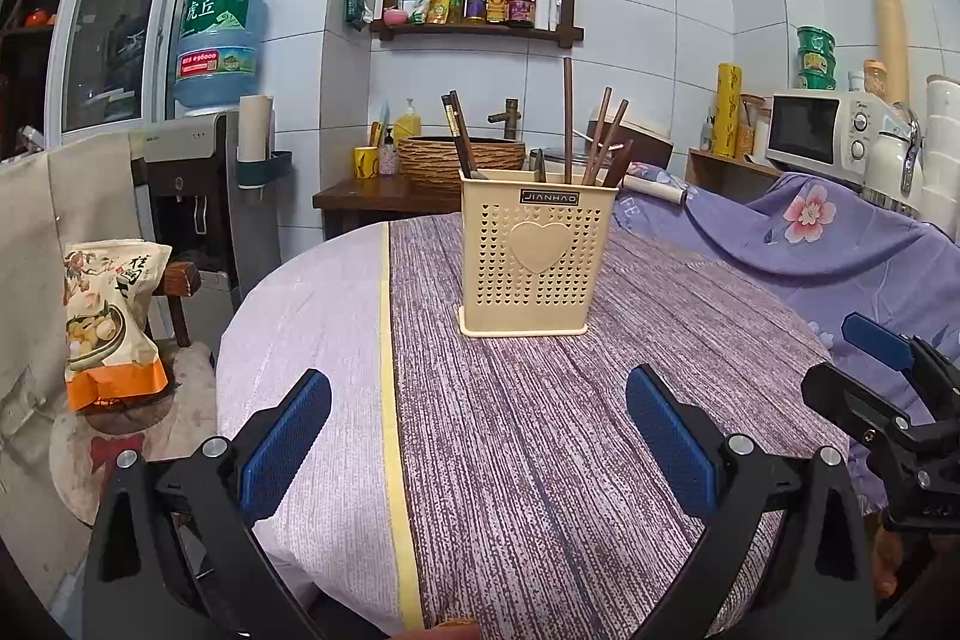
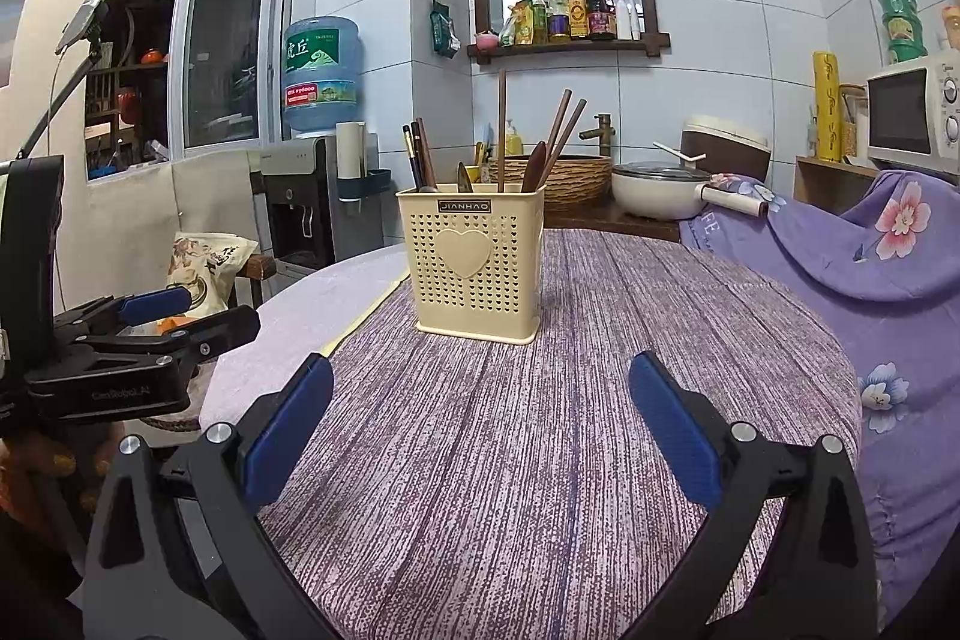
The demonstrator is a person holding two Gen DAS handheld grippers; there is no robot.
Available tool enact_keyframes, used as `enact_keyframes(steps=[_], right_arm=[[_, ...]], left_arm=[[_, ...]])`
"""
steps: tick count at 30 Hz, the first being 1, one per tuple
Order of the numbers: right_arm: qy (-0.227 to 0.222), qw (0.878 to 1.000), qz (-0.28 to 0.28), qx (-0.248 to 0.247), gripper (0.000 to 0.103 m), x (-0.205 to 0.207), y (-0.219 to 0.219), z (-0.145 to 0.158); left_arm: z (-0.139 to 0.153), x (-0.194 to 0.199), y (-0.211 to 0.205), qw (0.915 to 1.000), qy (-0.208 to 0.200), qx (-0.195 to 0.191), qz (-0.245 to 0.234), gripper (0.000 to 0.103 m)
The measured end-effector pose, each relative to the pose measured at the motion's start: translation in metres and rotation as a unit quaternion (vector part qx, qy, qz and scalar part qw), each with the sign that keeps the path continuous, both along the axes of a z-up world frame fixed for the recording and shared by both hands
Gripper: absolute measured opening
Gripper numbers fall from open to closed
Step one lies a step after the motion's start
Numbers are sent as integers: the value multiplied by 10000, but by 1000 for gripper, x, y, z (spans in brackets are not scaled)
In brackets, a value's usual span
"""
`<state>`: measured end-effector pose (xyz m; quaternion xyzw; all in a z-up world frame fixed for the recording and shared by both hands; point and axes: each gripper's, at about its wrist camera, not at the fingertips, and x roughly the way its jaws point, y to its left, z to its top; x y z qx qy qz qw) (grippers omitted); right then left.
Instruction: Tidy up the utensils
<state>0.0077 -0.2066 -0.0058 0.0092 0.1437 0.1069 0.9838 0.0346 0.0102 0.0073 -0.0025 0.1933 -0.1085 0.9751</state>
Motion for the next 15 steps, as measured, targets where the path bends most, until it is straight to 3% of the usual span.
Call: enact_keyframes(steps=[15], right_arm=[[2, 10000, 13, -30, 97, 0, 1, 0]], left_arm=[[1, -3, -1, 10000, -35, 15, -1, 97]])
